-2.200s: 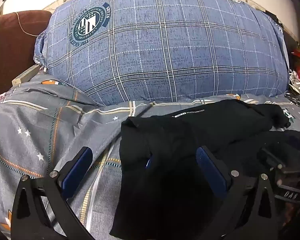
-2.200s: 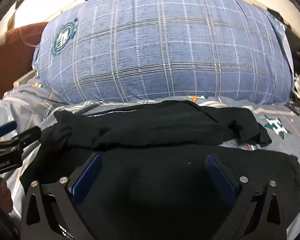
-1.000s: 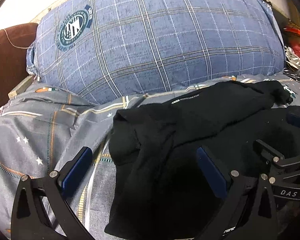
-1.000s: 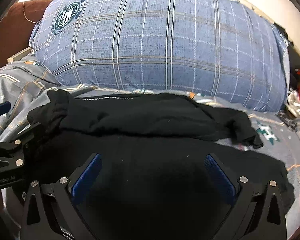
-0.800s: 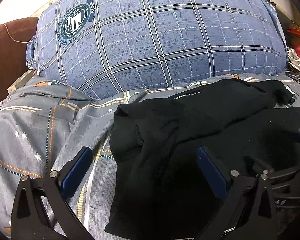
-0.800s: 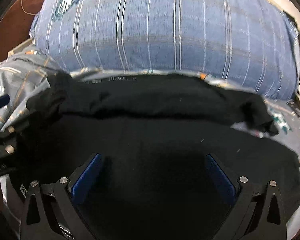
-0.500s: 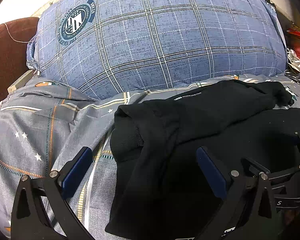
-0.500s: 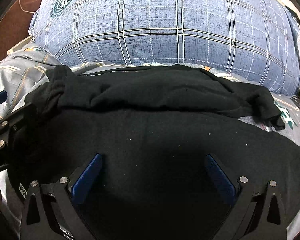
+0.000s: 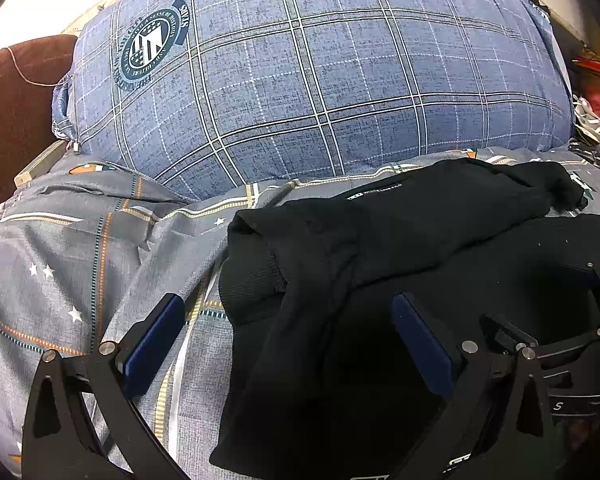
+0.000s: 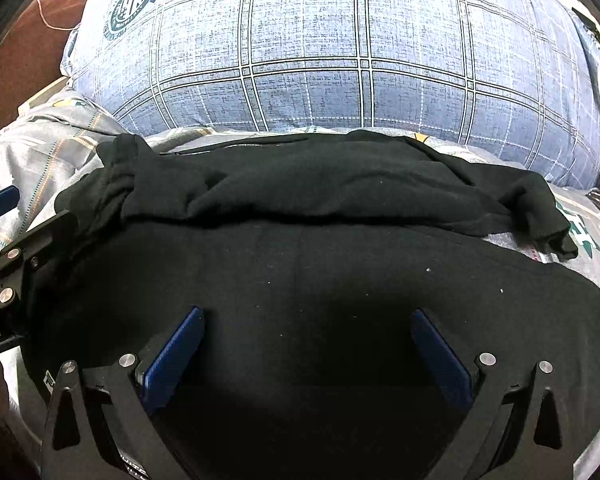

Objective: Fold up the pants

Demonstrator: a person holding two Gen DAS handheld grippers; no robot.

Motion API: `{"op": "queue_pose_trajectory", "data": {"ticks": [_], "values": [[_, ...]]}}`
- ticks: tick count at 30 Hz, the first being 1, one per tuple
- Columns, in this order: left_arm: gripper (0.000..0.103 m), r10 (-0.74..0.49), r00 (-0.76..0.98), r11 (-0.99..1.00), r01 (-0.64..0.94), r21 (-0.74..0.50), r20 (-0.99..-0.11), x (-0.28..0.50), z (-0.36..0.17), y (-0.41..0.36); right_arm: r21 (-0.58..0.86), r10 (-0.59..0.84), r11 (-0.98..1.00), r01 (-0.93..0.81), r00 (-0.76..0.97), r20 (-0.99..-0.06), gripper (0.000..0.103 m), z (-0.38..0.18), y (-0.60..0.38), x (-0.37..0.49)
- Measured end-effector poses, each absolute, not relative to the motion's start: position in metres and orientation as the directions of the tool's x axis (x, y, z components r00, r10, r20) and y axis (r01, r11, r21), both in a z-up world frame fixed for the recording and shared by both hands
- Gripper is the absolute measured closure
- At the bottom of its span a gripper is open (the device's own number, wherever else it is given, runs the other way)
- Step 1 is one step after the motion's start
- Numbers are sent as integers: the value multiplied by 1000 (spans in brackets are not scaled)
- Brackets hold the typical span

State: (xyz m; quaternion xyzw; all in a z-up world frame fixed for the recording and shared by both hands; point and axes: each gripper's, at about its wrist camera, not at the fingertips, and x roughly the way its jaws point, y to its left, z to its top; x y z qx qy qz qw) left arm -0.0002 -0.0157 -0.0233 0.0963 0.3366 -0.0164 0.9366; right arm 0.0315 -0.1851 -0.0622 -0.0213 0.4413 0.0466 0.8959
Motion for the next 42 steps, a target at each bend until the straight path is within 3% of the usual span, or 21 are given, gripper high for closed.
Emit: {"op": "queue_pose_trajectory", "data": {"ticks": [16, 27, 33, 38, 42], "values": [[0, 48, 765, 983, 78, 167, -642, 5, -22, -10, 21, 81, 994, -106, 607, -791, 0, -61, -188, 33], [0, 180, 755, 984, -139, 114, -630, 40, -11, 64, -22, 2, 999, -25, 715, -699, 1, -26, -244, 36], [0, 164, 683, 974, -228, 6, -712, 54, -26, 96, 99, -18, 988, 115, 737, -676, 1, -17, -323, 43], [0, 169, 683, 978, -205, 35, -710, 54, -30, 82, 353, 142, 924, 149, 723, -676, 2, -25, -380, 49], [0, 157, 704, 985, -162, 58, -692, 50, -29, 72, 489, 224, 854, 175, 726, -650, 18, -31, -405, 54]]}}
